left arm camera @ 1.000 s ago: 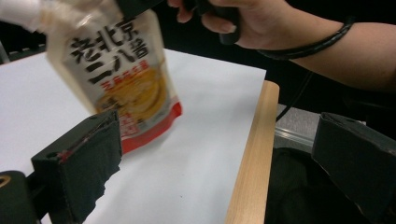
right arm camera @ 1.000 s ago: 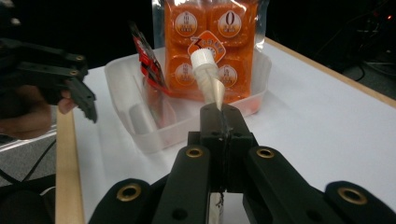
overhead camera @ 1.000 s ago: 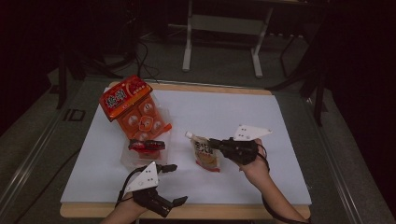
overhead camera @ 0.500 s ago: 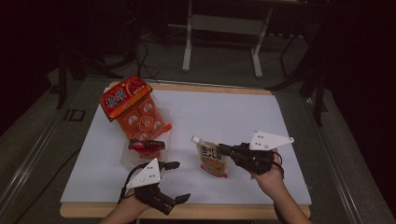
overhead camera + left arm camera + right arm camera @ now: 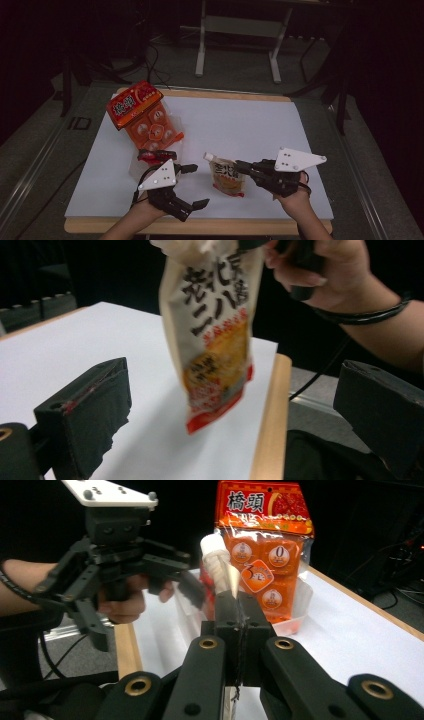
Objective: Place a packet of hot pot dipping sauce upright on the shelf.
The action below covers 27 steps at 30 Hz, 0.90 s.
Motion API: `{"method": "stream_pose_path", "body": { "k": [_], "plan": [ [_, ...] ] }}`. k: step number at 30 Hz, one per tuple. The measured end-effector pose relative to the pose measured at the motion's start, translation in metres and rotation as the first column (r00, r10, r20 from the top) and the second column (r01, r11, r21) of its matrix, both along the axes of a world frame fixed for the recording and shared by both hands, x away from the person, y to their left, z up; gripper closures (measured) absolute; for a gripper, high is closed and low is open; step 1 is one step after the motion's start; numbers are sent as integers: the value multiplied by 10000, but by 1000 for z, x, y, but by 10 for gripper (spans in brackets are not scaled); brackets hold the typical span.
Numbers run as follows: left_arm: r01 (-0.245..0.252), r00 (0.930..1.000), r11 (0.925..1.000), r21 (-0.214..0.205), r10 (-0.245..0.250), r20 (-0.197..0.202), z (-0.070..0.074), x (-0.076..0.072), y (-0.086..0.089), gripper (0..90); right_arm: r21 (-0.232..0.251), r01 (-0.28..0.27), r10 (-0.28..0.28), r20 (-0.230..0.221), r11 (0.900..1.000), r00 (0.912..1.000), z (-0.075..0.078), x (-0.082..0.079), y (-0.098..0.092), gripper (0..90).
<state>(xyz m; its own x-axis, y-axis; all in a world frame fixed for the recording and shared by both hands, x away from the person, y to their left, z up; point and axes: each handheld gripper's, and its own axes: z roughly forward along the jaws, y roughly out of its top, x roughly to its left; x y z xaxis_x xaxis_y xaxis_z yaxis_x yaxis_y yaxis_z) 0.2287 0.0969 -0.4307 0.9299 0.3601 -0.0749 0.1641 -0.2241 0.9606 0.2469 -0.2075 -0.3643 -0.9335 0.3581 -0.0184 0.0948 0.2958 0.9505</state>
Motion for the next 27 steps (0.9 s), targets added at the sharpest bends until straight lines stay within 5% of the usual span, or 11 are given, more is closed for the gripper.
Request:
{"method": "stream_pose_path", "body": {
  "k": [7,14,22,27],
  "plan": [
    [-96,9999,9999,-125,97,57,9,10,0,76,84,-278,277,96,9996,9996,2,-7,3,897],
    [107,9996,9999,-123,-104,274,15,14,-2,214,123,-542,541,99,9985,9985,2,-10,6,896],
    [492,9945,9988,-7,-489,923,24,15,-9,539,-68,-739,739,24,9972,9973,-4,-9,14,896],
    [746,9941,9971,142,-755,784,25,18,-8,719,-98,-817,817,-32,9966,9967,-6,-8,16,896]
  ]
}}
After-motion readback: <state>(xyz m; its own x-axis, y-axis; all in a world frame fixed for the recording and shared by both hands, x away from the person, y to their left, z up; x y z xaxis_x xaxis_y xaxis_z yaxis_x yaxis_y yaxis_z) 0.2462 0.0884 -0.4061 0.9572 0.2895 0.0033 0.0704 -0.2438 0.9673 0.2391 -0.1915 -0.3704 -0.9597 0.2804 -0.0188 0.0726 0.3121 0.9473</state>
